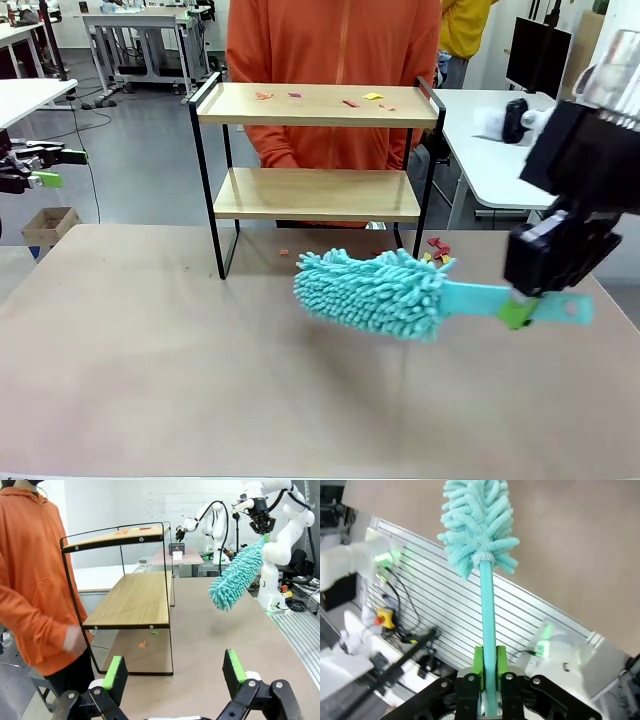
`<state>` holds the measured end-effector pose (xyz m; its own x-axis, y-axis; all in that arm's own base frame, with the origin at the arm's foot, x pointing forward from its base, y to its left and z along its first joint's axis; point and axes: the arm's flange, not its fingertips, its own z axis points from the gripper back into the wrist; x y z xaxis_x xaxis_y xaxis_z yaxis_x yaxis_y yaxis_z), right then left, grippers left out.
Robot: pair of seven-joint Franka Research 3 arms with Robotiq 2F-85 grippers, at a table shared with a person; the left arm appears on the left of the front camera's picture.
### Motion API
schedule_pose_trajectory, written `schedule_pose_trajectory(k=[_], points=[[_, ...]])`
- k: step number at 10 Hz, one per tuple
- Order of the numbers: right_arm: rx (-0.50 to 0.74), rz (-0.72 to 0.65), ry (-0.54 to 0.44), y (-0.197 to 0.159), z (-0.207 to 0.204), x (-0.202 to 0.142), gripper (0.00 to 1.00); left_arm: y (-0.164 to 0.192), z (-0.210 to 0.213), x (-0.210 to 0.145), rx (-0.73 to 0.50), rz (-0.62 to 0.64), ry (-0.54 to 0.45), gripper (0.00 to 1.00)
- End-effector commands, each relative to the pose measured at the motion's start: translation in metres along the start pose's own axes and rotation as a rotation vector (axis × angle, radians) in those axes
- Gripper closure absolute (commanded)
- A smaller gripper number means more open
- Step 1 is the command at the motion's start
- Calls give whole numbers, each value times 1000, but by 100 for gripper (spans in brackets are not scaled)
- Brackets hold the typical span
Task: Clean the shelf.
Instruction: Clean the specific section of the Shelf indicated by the human with the Duster.
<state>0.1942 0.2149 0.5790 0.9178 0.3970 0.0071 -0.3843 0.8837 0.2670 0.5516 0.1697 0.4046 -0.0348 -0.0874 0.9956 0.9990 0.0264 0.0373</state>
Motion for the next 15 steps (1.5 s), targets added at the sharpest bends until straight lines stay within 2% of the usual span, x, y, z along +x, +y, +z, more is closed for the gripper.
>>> schedule_pose_trajectory(k=[1, 3, 4, 9, 12, 14, 15], points=[[17, -84, -75, 32, -24, 8, 87, -3, -3, 3, -1, -1, 6, 0], [44, -118, -118, 40, -26, 15, 87, -3, -3, 3, -1, -1, 6, 0], [9, -71, -52, 38, -21, 5, 87, -3, -3, 3, -1, -1, 6, 0], [17, -87, -55, 41, -26, 6, 87, -3, -3, 3, -1, -1, 6, 0], [11, -171, -109, 76, -62, 46, 87, -3, -3, 3, -1, -1, 6, 0], [-43, -243, -166, 97, -83, 69, 87, -3, -3, 3, -1, -1, 6, 0], [-21, -243, -180, 109, -94, 80, 87, -3, -3, 3, -1, -1, 6, 0]])
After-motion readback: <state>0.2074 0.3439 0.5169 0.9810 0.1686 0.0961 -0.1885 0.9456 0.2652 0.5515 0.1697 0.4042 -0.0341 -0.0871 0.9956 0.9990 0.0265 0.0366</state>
